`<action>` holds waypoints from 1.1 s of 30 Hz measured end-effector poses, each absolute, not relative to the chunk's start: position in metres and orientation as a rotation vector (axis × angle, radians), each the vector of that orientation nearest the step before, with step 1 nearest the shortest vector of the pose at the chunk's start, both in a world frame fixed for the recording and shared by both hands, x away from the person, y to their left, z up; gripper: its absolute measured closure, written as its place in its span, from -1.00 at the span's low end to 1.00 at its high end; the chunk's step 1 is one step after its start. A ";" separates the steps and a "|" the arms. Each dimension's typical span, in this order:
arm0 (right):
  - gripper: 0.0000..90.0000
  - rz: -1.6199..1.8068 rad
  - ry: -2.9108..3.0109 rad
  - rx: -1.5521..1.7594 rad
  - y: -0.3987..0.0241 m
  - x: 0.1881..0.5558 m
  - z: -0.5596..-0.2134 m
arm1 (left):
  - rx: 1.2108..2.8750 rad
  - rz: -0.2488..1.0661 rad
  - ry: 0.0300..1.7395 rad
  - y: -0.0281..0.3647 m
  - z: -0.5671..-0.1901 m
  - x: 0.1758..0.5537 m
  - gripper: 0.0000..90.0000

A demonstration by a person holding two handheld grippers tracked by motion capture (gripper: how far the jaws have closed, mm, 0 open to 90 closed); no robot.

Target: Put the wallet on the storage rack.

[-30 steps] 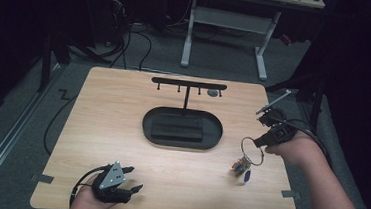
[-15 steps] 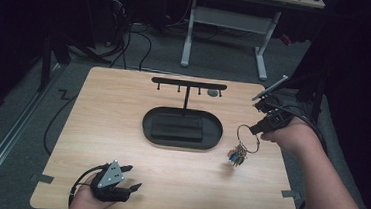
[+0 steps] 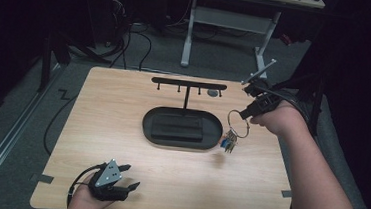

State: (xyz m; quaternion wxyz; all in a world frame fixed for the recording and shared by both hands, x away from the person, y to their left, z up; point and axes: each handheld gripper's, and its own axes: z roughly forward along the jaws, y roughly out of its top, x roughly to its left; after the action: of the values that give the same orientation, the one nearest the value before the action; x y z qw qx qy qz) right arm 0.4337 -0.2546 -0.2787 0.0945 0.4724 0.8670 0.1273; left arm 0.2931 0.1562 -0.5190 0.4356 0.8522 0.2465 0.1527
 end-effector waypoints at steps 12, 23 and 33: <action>0.95 0.431 2.576 1.387 -0.233 0.476 -0.277 | 2.112 0.389 0.634 0.164 -0.519 0.292 -0.23; 0.95 0.481 2.570 1.419 -0.228 0.513 -0.296 | 2.124 0.390 0.629 0.164 -0.520 0.290 -0.23; 0.95 0.474 2.563 1.453 -0.231 0.529 -0.310 | 2.123 0.388 0.637 0.165 -0.520 0.290 -0.23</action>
State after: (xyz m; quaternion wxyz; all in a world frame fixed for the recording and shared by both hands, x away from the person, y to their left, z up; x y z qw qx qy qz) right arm 0.5294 -0.2309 -0.3101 0.0785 0.4855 0.8561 0.1585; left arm 0.2900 0.1649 -0.5203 0.4309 0.8513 0.2555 0.1558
